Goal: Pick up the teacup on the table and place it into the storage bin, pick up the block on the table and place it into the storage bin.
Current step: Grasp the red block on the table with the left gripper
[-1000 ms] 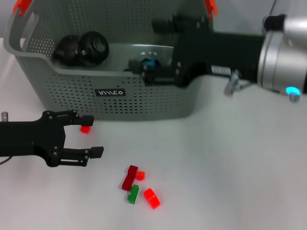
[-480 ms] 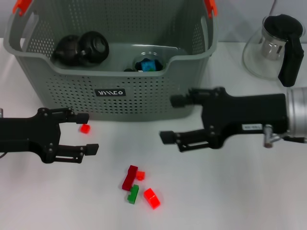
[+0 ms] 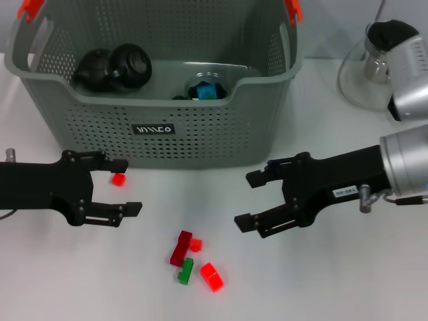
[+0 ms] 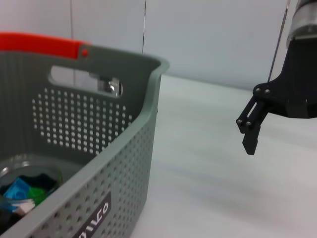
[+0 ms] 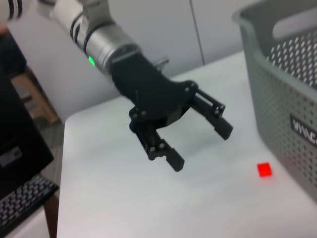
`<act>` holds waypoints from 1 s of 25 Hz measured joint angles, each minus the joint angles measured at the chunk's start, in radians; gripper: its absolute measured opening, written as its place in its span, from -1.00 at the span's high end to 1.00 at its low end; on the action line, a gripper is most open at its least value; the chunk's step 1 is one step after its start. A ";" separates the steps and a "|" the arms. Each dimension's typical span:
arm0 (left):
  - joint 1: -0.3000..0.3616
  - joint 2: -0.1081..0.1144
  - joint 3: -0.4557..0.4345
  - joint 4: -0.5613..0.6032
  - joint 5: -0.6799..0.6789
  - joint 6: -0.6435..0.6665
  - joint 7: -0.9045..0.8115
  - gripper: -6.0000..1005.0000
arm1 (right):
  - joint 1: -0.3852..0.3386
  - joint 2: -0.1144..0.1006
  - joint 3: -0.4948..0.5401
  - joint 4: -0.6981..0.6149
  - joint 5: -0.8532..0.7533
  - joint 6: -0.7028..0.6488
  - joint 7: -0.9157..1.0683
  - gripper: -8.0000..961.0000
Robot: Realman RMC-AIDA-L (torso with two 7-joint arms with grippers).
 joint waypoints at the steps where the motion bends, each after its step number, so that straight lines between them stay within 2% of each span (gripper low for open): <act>1: -0.003 0.000 0.004 0.002 0.010 -0.007 -0.008 -0.67 | 0.012 0.001 -0.001 0.009 -0.005 -0.002 0.003 -0.91; 8: -0.029 0.003 0.015 0.037 0.080 -0.050 -0.132 -0.67 | 0.048 -0.002 0.002 0.015 -0.013 -0.004 0.039 -0.91; 11: -0.033 0.000 0.055 0.077 0.117 -0.090 -0.243 -0.67 | 0.060 -0.002 0.001 0.014 -0.023 -0.004 0.057 -0.91; 15: -0.034 -0.018 0.113 0.129 0.191 -0.159 -0.431 -0.67 | 0.080 -0.002 0.001 0.013 -0.038 -0.004 0.079 -0.91; 19: -0.038 -0.036 0.136 0.158 0.225 -0.222 -0.594 -0.67 | 0.087 -0.002 0.000 0.013 -0.047 -0.004 0.083 -0.91; 25: -0.047 -0.053 0.169 0.164 0.233 -0.263 -0.733 -0.67 | 0.106 -0.004 0.004 0.011 -0.049 -0.028 0.084 -0.91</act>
